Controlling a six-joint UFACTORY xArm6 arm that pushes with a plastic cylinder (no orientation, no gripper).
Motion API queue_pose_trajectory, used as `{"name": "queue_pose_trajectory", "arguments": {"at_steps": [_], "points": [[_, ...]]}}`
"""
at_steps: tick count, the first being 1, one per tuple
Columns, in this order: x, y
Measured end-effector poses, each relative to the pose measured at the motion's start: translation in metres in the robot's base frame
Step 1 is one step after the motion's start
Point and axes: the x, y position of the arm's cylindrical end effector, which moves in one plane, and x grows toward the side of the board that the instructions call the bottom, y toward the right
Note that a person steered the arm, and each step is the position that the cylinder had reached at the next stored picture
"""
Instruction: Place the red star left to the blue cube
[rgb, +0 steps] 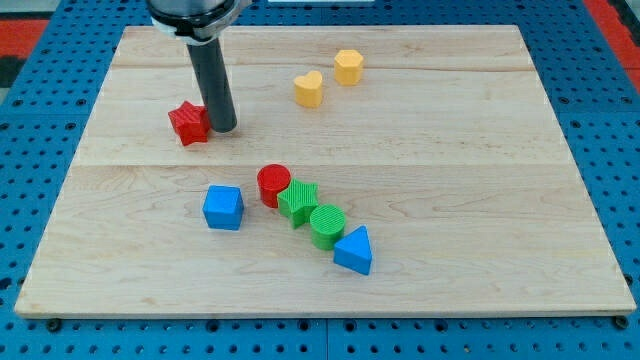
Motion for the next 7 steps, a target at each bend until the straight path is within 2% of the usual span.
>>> {"name": "queue_pose_trajectory", "arguments": {"at_steps": [1,2,3,6,7], "points": [[-0.018,0.005],[-0.01,-0.027],[0.016,-0.049],[-0.011,-0.078],[-0.006,-0.113]]}}
